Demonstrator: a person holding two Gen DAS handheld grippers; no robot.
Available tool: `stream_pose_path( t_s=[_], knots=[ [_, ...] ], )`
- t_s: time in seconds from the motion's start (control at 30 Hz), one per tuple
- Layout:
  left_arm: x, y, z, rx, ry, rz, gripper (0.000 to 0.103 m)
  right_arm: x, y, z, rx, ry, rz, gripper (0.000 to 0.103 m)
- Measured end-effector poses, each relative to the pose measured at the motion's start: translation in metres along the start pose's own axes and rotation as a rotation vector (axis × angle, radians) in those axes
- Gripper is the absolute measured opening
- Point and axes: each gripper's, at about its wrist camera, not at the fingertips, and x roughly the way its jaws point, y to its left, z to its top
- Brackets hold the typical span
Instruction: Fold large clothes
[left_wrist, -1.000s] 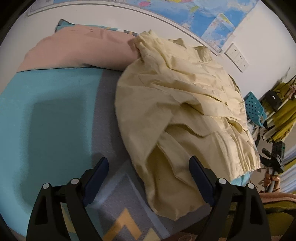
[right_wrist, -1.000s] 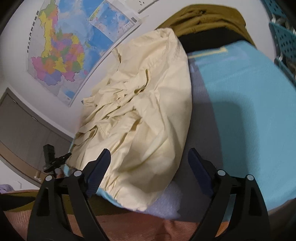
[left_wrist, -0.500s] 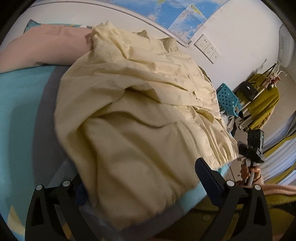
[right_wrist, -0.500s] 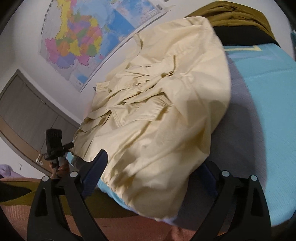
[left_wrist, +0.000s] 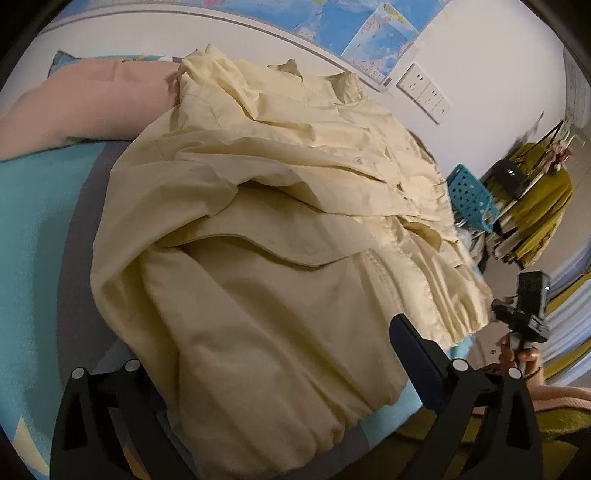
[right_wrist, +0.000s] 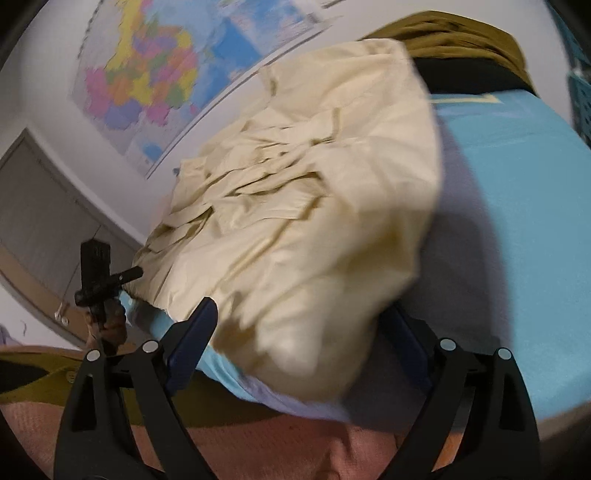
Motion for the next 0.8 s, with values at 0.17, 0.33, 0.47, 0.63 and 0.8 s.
stream_pose_path(
  t_s=[0.17, 0.33, 0.47, 0.63, 0.8],
  knots=[
    [0.002, -0.002, 0.001, -0.062, -0.026, 0.075, 0.053, 0.015, -0.004, 0.004, 0.070, 0.009, 0.088, 0.029],
    [-0.008, -0.003, 0.005, -0.092, -0.006, 0.037, 0.026, -0.018, 0.006, 0.013, 0.097, -0.096, 0.197, 0.016],
    [-0.044, -0.005, 0.005, -0.099, -0.028, -0.063, 0.020, -0.059, 0.035, 0.015, 0.004, -0.178, 0.236, 0.015],
    [-0.057, 0.003, -0.011, -0.057, 0.031, -0.066, 0.036, -0.054, 0.019, 0.001, 0.038, -0.096, 0.220, 0.023],
    [-0.035, 0.019, -0.024, -0.058, 0.077, -0.044, 0.055, -0.026, -0.015, -0.024, 0.152, -0.002, 0.180, 0.038]
  ],
)
